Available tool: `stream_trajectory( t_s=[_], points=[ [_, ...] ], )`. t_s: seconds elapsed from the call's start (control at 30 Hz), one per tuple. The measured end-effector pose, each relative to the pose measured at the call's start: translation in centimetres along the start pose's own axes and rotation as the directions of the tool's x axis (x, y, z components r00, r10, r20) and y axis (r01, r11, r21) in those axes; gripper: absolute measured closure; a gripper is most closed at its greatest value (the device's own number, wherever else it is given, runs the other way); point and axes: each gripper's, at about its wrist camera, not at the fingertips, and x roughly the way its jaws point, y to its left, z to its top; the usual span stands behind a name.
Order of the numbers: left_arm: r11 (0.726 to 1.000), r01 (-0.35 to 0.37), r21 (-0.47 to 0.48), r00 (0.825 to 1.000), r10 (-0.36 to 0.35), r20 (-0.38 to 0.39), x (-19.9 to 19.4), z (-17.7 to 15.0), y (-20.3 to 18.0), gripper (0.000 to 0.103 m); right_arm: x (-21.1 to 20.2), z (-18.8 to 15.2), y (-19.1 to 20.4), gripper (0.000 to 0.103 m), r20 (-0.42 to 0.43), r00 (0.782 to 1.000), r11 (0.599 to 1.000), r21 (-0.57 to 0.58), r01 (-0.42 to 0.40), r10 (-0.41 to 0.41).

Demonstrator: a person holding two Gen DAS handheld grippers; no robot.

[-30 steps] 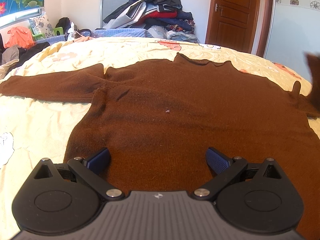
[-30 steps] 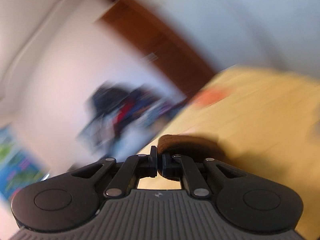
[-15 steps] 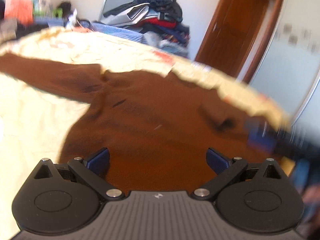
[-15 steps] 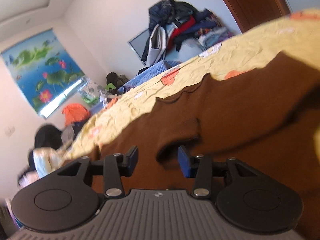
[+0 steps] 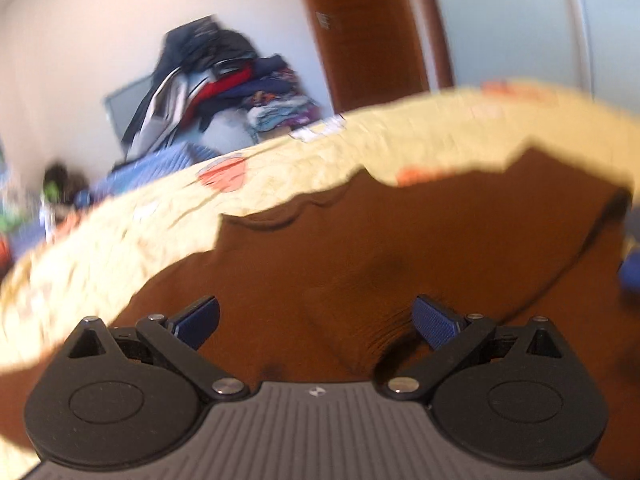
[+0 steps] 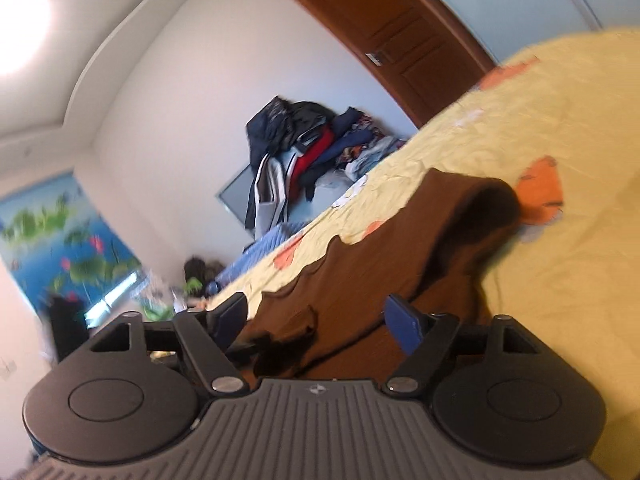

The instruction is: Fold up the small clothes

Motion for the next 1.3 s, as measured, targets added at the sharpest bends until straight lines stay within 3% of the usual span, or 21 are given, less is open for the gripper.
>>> stream_trajectory(
  t_s=[0.13,0.27,0.37,0.47,0.57,0.63,0.7,0.73,0.77,0.8,0.87,0.97,1.1,1.17,1.2,1.23,1.27,1.3],
  points=[
    [1.000,0.001,-0.014,1.000,0.000,0.017,-0.2,-0.3,0.0,0.000,1.0,-0.1,-1.4,0.020,-0.011,1.000,0.997,0.074,-0.002,0.002],
    [0.993,0.102,-0.060,0.994,-0.099,0.052,-1.7,-0.9,1.2,0.000,1.2,-0.2,-1.8,0.019,-0.016,1.000,0.996,0.090,-0.005,0.006],
    [0.990,0.138,-0.035,0.989,-0.136,0.057,-2.2,-1.6,0.8,0.000,1.5,-0.3,-1.7,0.019,-0.022,1.000,0.997,0.082,-0.009,0.011],
    [0.996,0.080,-0.032,0.996,-0.079,0.034,-1.7,-2.0,0.6,0.000,1.7,-0.3,-1.8,0.018,-0.030,0.999,0.997,0.077,-0.009,0.011],
    [0.987,0.072,-0.147,0.997,-0.073,0.003,-0.7,-1.8,2.2,0.001,2.0,-0.2,-1.9,0.016,-0.033,0.999,0.997,0.078,-0.007,0.010],
    [0.979,0.058,-0.195,0.998,-0.063,-0.020,-0.1,-1.6,3.1,0.017,2.2,-0.2,-1.9,0.015,-0.036,0.999,0.997,0.080,-0.008,0.011],
    [0.970,0.075,-0.233,0.996,-0.084,-0.032,0.4,-1.4,3.8,0.047,2.4,-0.2,-2.0,0.015,-0.038,0.999,0.997,0.082,-0.008,0.012],
    [0.965,0.088,-0.247,0.995,-0.099,-0.034,0.5,-1.2,4.0,0.052,2.5,-0.2,-2.0,0.015,-0.038,0.999,0.997,0.082,-0.008,0.012],
    [0.961,0.095,-0.260,0.993,-0.109,-0.040,0.8,-1.1,4.2,0.070,2.5,-0.2,-2.0,0.015,-0.038,0.999,0.997,0.081,-0.009,0.012],
    [0.955,0.097,-0.279,0.992,-0.114,-0.046,1.0,-1.0,4.5,0.097,2.5,-0.2,-2.0,0.015,-0.039,0.999,0.997,0.080,-0.009,0.012],
    [0.933,0.075,-0.352,0.995,-0.092,-0.033,0.8,-0.9,5.8,0.098,2.7,-0.2,-2.1,0.015,-0.040,0.999,0.997,0.078,-0.009,0.012],
    [0.883,0.000,-0.470,1.000,0.010,0.019,-0.5,-1.3,9.3,0.098,2.8,-0.2,-2.1,0.015,-0.040,0.999,0.997,0.074,-0.007,0.010],
    [0.843,-0.123,-0.524,0.992,0.107,-0.062,0.2,-3.1,13.8,0.098,3.1,-0.3,-2.1,0.013,-0.045,0.999,0.998,0.067,-0.011,0.015],
    [0.847,-0.141,-0.513,0.988,0.084,-0.132,1.4,-4.5,14.6,0.098,3.1,-0.2,-2.0,0.013,-0.047,0.999,0.998,0.062,-0.012,0.015],
    [0.862,-0.109,-0.495,0.987,0.036,-0.154,2.0,-5.1,14.6,0.098,3.2,-0.2,-1.9,0.013,-0.048,0.999,0.998,0.059,-0.011,0.014],
    [0.890,-0.118,-0.441,0.989,0.068,-0.129,1.6,-5.2,14.1,0.098,3.2,-0.3,-1.8,0.013,-0.049,0.999,0.999,0.054,-0.008,0.010],
    [0.906,-0.129,-0.403,0.986,0.072,-0.153,1.4,-5.0,13.8,0.097,3.1,-0.2,-1.6,0.013,-0.047,0.999,0.999,0.041,-0.001,0.003],
    [0.905,-0.133,-0.404,0.983,0.069,-0.167,0.7,-4.8,14.0,0.095,2.9,-0.1,-1.2,0.013,-0.039,0.999,1.000,0.014,0.009,-0.008]
  ],
)
